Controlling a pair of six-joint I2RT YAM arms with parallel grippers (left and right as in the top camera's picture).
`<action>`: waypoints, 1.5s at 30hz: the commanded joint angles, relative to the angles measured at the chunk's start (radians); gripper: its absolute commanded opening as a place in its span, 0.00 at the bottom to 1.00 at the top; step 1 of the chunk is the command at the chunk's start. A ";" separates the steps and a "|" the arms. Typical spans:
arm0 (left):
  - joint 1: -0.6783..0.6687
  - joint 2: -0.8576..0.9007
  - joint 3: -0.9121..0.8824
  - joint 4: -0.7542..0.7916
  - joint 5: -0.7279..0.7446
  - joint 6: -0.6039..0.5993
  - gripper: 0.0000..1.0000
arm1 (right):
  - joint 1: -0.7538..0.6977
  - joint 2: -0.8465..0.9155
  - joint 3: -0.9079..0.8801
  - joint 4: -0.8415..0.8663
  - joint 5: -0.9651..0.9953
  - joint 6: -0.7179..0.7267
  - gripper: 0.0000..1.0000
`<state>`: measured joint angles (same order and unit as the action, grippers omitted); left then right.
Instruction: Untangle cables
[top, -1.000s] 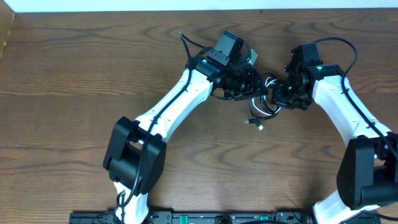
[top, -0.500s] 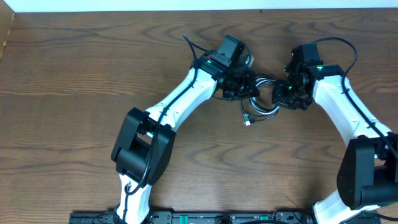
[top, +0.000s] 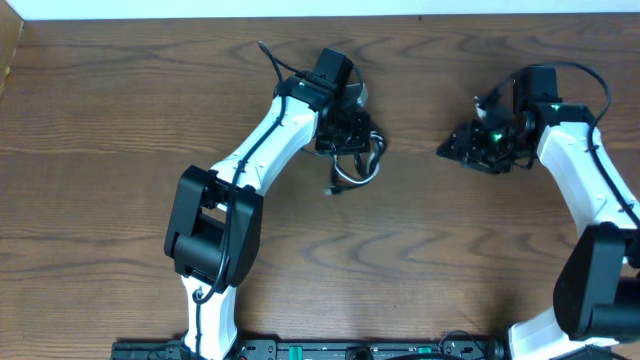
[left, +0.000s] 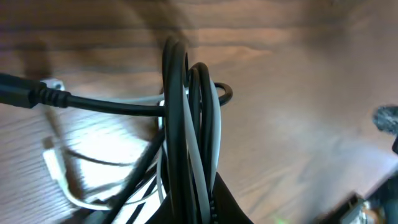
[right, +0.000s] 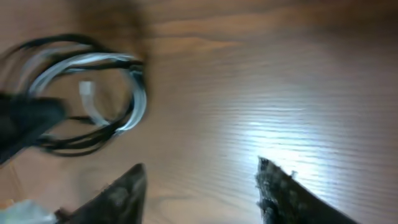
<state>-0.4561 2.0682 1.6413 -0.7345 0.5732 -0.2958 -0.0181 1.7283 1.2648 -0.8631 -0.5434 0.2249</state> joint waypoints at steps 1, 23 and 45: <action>0.000 -0.023 -0.007 0.014 0.188 0.078 0.07 | 0.033 -0.047 0.033 0.003 -0.100 -0.059 0.60; 0.089 -0.023 -0.007 -0.030 0.621 -0.023 0.07 | 0.305 -0.046 0.033 0.178 0.260 -0.338 0.56; 0.092 -0.022 -0.007 -0.042 0.565 -0.020 0.07 | 0.310 -0.094 0.034 0.201 0.284 -0.235 0.01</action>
<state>-0.3653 2.0682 1.6413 -0.7700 1.2148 -0.3176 0.2924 1.6901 1.2793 -0.6685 -0.2249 -0.0856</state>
